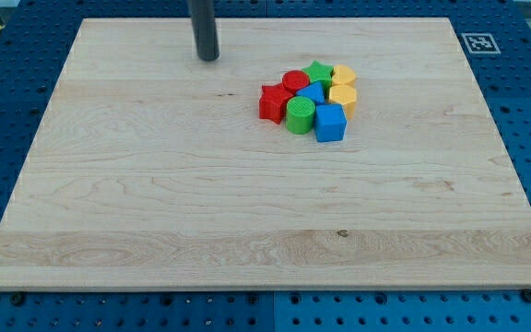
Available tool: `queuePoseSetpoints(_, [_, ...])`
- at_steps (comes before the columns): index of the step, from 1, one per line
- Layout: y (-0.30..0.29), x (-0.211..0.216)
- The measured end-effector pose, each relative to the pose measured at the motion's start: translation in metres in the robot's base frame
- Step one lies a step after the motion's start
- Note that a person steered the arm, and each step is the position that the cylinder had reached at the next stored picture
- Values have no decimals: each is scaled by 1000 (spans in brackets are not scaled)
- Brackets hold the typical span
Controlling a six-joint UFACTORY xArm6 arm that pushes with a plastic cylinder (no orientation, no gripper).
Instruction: Move the group of the blocks left a bit
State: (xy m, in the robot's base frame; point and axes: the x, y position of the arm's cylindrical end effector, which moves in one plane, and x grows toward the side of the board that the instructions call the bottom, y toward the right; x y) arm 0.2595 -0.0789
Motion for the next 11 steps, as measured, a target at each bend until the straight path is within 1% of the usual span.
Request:
queuePoseSetpoints(1, [46, -32])
queuePoseSetpoints(2, [107, -41])
queuePoseSetpoints(4, [224, -27])
queuePoseSetpoints(5, [255, 5])
queuePoseSetpoints(8, [254, 88])
queuePoseSetpoints(9, [242, 105])
queuePoseSetpoints(11, [181, 107])
